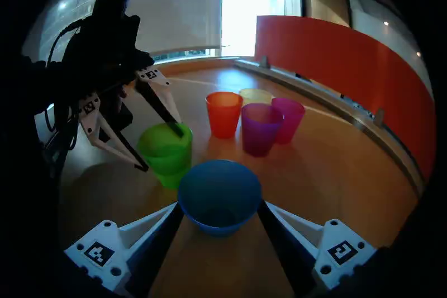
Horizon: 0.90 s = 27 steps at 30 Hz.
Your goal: Pour water
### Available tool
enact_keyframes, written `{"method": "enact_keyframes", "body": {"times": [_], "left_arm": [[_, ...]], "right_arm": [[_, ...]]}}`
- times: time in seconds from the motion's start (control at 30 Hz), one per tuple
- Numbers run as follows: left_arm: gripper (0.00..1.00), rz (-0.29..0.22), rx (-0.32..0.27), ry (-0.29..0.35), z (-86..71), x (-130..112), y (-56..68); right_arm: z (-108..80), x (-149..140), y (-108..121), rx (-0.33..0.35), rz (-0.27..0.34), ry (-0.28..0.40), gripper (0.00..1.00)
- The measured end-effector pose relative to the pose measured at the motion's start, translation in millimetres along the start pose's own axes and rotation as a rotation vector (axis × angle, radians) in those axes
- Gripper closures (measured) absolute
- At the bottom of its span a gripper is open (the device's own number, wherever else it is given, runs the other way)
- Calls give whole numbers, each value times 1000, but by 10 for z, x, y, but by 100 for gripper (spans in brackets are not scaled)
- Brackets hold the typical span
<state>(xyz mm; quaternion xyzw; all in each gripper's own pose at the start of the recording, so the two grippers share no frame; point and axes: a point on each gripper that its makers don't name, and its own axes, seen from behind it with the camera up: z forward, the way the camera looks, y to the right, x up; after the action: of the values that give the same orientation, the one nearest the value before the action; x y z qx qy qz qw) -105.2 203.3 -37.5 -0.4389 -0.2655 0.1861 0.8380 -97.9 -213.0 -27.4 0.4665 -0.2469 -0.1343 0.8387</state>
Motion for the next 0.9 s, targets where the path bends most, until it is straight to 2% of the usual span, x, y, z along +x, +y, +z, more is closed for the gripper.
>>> {"method": "enact_keyframes", "body": {"times": [0.1,0.37,0.5,0.67,0.8,0.9], "left_arm": [[8,5,5,-2,1,-2,-1],[8,-25,3,6,-18,13,-25],[11,-16,8,7,-23,20,-37],[11,-2,-2,8,-53,34,13],[6,3,-21,8,-81,30,86],[6,12,-9,7,-91,26,76]], "right_arm": [[-7,-2,3,-2,-2,0,0],[-38,-7,-3,-5,-1,2,0],[-55,-17,-10,-6,1,3,0],[-82,-21,-14,-9,4,4,0],[-113,-22,-29,-9,0,5,0],[-128,-20,-19,-16,-2,5,0]]}}
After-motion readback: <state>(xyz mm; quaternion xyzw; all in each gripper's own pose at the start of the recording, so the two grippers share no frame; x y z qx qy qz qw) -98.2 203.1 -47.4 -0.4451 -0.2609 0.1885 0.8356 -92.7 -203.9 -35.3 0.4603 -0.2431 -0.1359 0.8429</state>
